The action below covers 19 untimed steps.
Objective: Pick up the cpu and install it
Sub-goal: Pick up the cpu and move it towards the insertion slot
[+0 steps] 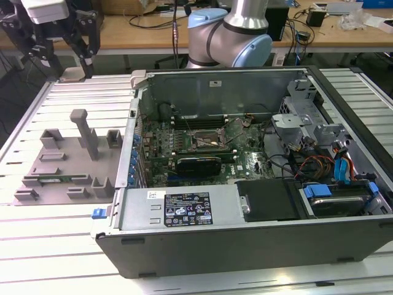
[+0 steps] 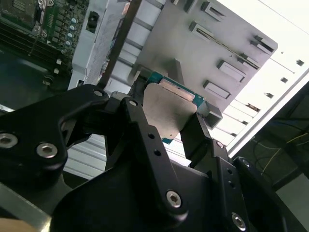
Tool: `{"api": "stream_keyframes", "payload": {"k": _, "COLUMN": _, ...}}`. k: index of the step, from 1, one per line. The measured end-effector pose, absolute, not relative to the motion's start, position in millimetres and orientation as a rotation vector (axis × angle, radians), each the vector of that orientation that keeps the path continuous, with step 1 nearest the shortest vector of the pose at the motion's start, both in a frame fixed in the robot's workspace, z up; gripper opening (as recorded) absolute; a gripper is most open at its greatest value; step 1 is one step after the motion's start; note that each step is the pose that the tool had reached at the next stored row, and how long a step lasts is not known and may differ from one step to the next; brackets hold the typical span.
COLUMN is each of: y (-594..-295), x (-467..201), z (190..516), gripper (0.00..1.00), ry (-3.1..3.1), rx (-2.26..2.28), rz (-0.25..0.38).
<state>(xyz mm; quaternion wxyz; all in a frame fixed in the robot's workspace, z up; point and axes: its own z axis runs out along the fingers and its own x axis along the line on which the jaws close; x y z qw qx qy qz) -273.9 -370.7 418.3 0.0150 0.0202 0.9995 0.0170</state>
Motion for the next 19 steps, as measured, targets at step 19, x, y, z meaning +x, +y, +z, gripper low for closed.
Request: {"api": "stream_keyframes", "payload": {"k": 19, "y": -372.2, "x": -217.8, "z": 418.3, "gripper": 0.55, "ry": 3.110, "rx": 0.063, "rz": 0.053}}
